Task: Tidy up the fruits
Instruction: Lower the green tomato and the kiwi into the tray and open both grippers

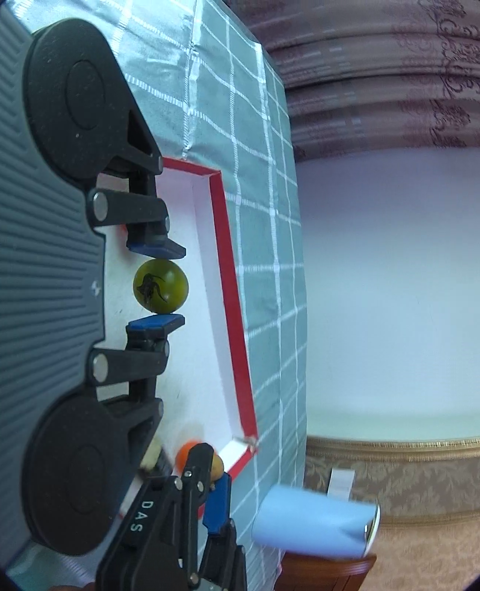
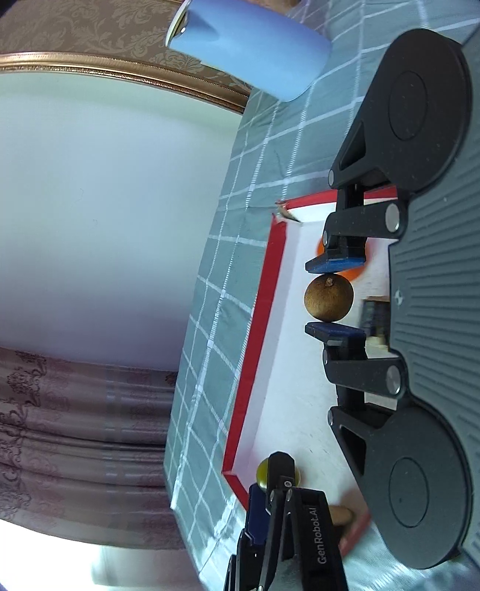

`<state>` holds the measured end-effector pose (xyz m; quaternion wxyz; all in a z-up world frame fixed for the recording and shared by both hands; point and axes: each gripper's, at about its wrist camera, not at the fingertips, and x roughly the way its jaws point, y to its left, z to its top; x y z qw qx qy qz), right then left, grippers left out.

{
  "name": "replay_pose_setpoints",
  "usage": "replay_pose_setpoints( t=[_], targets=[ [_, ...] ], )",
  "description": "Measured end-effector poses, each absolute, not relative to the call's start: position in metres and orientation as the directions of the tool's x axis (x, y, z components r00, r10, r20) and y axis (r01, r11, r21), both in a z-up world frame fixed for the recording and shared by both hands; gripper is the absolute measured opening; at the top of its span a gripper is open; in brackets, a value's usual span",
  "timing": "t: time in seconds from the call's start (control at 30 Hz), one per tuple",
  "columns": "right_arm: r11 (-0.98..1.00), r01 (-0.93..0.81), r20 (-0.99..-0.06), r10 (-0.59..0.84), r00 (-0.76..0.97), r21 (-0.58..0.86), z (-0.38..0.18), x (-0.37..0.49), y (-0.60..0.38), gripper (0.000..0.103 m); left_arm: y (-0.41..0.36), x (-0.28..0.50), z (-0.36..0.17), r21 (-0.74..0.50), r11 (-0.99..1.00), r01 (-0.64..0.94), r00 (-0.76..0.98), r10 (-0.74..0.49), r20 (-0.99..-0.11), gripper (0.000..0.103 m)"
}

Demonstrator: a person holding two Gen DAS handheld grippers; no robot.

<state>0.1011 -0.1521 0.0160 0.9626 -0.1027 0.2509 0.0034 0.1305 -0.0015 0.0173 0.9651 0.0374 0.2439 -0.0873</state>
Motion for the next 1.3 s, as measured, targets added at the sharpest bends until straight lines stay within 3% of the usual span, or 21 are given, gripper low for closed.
replay_pose_setpoints(
  t=[0.8,0.9,0.97,1.03,1.13,1.2,1.3],
  targets=[
    [0.975,-0.096,-0.605,-0.047,0.795,-0.202,-0.009,0.155,-0.132,0.028,0.002,0.166,0.003,0.042,0.993,0.108,0.833,-0.067,-0.549,0.03],
    [0.976,-0.09,-0.606,-0.051,0.794,-0.2,-0.009,0.155,-0.131,0.028,0.001,0.165,0.003,0.052,0.993,0.102,0.836,-0.057,-0.546,0.043],
    [0.977,-0.086,-0.61,-0.053,0.79,-0.197,-0.01,0.156,-0.131,0.028,0.001,0.165,0.002,0.059,0.993,0.098,0.84,-0.051,-0.54,0.064],
    [0.976,-0.082,-0.612,-0.059,0.788,-0.2,-0.012,0.157,-0.131,0.028,0.001,0.164,0.002,0.067,0.993,0.092,0.845,-0.042,-0.534,0.075],
    [0.978,-0.067,-0.607,-0.067,0.792,-0.196,-0.012,0.156,-0.133,0.035,0.001,0.164,0.002,0.068,0.994,0.087,0.846,-0.037,-0.532,0.079],
    [0.981,-0.045,-0.6,-0.079,0.796,-0.188,-0.012,0.155,-0.136,0.057,0.003,0.166,0.001,0.067,0.995,0.069,0.843,-0.022,-0.538,0.079],
    [0.986,-0.046,-0.601,-0.062,0.797,-0.163,-0.013,0.153,-0.139,0.064,0.008,0.169,0.0,0.038,0.998,0.059,0.83,-0.028,-0.557,0.082]
  ],
)
